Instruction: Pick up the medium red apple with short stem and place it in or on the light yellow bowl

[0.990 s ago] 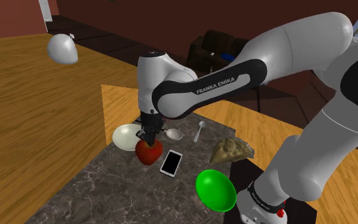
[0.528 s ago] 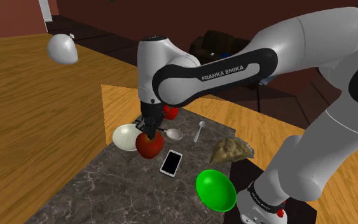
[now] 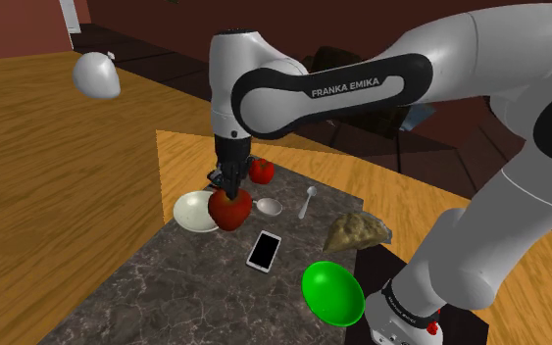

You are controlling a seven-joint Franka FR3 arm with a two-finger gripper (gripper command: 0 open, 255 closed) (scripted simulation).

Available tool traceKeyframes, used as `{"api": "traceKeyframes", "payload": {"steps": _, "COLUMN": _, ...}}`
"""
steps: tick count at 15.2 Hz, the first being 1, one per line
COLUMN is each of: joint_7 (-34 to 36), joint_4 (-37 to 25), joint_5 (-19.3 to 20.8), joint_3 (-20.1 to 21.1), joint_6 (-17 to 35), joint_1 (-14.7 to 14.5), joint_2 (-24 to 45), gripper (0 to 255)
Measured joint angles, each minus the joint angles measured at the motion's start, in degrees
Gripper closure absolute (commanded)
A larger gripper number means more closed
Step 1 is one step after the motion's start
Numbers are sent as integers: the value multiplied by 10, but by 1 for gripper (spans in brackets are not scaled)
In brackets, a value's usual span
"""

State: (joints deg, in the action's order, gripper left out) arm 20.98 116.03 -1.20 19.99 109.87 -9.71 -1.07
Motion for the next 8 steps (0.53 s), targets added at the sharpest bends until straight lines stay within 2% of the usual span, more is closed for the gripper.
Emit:
{"api": "traceKeyframes", "payload": {"steps": 4, "joint_7": -11, "joint_4": -97, "joint_5": 21, "joint_3": -10, "joint_6": -44, "joint_1": 9, "joint_2": 57, "gripper": 255}}
{"api": "traceKeyframes", "payload": {"steps": 8, "joint_7": -23, "joint_4": -221, "joint_5": 45, "joint_3": -19, "joint_6": -98, "joint_1": 14, "joint_2": 130, "gripper": 255}}
